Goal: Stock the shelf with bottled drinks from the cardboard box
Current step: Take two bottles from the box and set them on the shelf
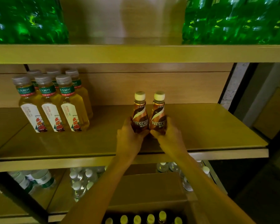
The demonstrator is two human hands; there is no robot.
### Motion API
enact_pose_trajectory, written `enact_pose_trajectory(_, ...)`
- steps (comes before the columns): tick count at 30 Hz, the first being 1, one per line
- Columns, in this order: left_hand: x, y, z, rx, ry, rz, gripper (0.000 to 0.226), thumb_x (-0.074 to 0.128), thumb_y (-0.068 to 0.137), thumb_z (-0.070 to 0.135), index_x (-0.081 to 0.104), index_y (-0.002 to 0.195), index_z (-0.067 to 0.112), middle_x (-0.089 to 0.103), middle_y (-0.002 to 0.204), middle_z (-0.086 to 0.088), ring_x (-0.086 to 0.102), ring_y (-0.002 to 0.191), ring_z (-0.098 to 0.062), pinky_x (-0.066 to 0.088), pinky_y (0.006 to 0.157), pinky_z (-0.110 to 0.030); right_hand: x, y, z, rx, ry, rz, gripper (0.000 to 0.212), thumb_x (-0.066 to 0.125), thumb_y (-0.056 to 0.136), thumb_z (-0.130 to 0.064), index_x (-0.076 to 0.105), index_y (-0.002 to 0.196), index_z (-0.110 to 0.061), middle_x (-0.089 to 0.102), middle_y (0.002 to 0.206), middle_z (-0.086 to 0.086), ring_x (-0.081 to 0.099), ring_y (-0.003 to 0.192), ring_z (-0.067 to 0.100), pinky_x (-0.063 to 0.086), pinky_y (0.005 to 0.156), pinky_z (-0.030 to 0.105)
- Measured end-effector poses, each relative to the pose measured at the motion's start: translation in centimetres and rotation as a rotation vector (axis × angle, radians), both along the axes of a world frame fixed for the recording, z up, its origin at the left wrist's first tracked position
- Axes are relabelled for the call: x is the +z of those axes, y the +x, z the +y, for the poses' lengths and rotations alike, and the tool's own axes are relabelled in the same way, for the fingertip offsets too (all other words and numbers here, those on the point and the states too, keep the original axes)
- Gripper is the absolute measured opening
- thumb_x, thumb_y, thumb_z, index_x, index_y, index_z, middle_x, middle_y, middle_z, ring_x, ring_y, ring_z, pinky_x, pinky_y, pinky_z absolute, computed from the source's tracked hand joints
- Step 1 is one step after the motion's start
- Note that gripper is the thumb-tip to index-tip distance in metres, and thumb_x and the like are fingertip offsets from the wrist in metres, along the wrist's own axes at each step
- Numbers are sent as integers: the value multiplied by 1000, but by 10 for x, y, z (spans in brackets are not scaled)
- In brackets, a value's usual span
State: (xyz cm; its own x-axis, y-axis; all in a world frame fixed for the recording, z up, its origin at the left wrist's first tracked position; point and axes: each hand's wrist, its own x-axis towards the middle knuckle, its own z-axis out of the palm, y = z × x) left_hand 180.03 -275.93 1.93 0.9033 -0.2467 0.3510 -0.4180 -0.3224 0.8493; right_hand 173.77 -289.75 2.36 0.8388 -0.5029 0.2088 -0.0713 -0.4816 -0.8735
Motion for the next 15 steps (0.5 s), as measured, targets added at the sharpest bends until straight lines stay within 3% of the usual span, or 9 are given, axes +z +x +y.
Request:
enact_pose_trajectory(3, 8, 28, -6, -43, 63, 72, 48, 81, 80, 21, 62, 124, 16, 71, 112, 4, 68, 103, -13, 44, 69, -11, 2, 22, -6, 2, -18, 16, 63, 77, 87, -21, 43, 140, -22, 62, 103, -10, 65, 70, 2, 51, 47, 15)
enact_pose_trajectory(5, 14, 52, -11, -61, 125, 141, 48, 80, 81, 18, 64, 126, 15, 72, 113, -1, 69, 104, -19, 48, 72, -19, 4, 43, -12, -9, -54, 27, 63, 79, 84, -26, 47, 137, -20, 65, 109, -9, 67, 81, 5, 52, 54, 14)
enact_pose_trajectory(9, 23, 95, -23, -29, 152, 194, 57, 82, 78, 16, 60, 131, 13, 69, 123, -5, 65, 112, -23, 48, 82, -28, 5, 90, -21, -32, -71, 32, 62, 81, 81, -25, 52, 134, -16, 69, 122, 1, 68, 109, 19, 58, 91, 41)
enact_pose_trajectory(15, 25, 144, -45, 26, 126, 165, 56, 83, 77, 15, 61, 128, 10, 68, 123, -5, 64, 114, -23, 51, 89, -31, 11, 149, -29, -113, -62, -4, 59, 80, 82, -17, 49, 132, -9, 65, 127, 11, 63, 117, 28, 55, 96, 41)
